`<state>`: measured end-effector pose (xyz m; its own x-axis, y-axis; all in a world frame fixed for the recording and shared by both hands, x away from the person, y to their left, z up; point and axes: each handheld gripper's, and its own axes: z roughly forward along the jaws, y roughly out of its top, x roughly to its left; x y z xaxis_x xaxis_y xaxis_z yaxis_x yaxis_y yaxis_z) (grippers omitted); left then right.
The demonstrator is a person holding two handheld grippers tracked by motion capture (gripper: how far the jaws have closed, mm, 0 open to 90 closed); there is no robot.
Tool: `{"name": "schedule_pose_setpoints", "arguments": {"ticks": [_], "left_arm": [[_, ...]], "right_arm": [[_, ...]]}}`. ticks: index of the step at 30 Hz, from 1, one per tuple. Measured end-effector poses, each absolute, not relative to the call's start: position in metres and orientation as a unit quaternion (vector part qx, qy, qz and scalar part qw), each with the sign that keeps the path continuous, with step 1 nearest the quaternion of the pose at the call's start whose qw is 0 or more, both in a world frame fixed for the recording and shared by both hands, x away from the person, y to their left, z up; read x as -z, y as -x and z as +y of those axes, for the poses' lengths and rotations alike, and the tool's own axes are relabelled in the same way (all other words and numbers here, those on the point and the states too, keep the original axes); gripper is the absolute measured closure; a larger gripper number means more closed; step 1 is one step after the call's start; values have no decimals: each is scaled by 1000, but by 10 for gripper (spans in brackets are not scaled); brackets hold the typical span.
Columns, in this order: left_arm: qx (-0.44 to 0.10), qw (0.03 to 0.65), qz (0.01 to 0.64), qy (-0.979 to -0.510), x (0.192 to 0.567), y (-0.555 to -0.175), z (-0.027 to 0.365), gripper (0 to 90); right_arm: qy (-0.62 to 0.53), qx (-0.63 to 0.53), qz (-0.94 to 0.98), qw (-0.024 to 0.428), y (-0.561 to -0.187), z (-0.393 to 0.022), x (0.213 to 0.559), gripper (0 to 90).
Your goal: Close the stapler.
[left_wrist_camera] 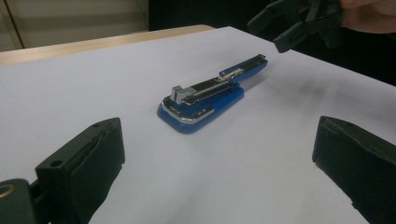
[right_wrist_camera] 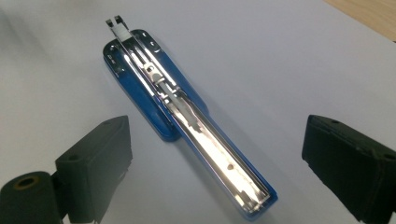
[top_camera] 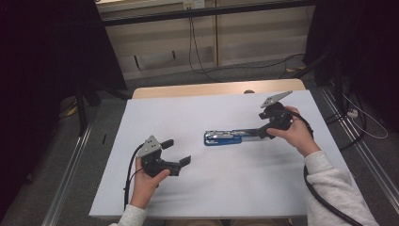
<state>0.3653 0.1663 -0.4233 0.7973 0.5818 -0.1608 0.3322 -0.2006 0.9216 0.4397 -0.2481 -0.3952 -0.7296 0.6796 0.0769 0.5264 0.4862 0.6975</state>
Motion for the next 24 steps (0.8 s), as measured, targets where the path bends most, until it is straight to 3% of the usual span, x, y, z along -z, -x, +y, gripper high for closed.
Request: {"name": "schedule_pose_setpoints", "arguments": {"ticks": [15, 19, 24], "left_arm": [[-123, 533, 323, -772, 430, -391, 140, 74], [-121, 534, 335, -767, 435, -397, 136, 120], [-123, 513, 340, -779, 435, -403, 131, 195]], "right_arm": [[-383, -381, 833, 117, -425, -272, 400, 100], [-394, -387, 825, 122, -424, -278, 401, 127], [-399, -385, 823, 121, -422, -281, 402, 223]]}}
